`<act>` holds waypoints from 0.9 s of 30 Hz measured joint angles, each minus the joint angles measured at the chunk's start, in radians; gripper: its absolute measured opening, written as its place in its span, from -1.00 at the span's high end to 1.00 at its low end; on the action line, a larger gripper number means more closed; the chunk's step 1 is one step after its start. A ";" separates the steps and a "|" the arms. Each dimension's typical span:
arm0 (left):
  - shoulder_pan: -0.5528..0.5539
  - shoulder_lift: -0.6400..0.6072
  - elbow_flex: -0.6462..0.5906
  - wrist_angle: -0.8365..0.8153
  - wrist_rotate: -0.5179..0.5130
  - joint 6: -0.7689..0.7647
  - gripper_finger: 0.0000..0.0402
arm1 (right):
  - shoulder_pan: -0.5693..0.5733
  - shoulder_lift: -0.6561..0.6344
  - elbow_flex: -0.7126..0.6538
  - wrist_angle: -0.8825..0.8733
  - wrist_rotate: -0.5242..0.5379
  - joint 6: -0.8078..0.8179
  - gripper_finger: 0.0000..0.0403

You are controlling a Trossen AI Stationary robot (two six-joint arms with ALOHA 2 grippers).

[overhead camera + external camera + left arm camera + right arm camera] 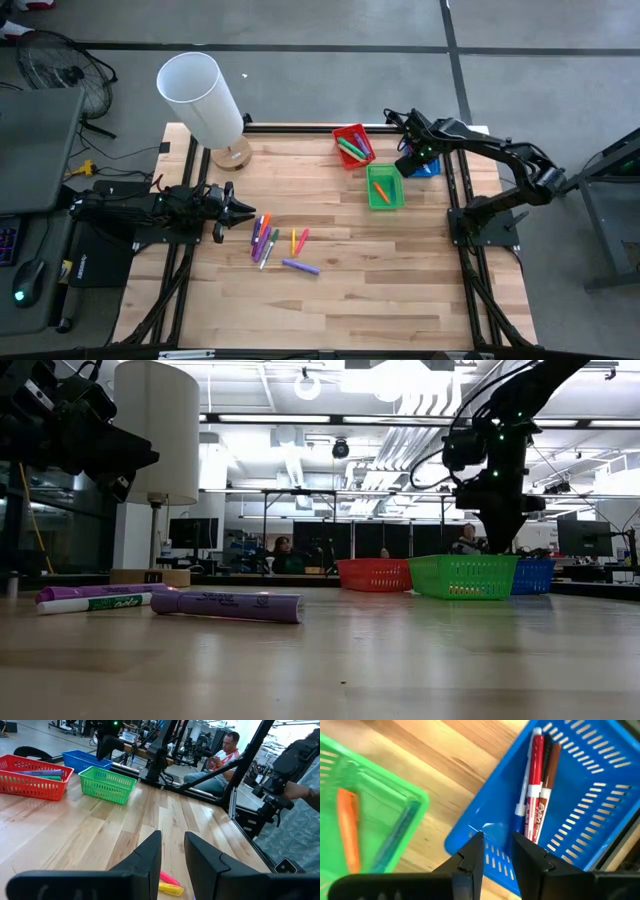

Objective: Pick & Place Markers
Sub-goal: Put the right purple highlighter in the red bin

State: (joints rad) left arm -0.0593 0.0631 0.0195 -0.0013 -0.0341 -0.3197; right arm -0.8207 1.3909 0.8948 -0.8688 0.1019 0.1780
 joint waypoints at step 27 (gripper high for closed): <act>0.000 0.000 0.000 0.000 0.000 0.000 0.59 | 0.591 -0.173 -0.006 0.479 0.017 0.206 0.59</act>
State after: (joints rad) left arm -0.0593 0.0630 0.0196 -0.0013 -0.0341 -0.3198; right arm -0.2298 1.2182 0.8883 -0.3898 0.1191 0.3841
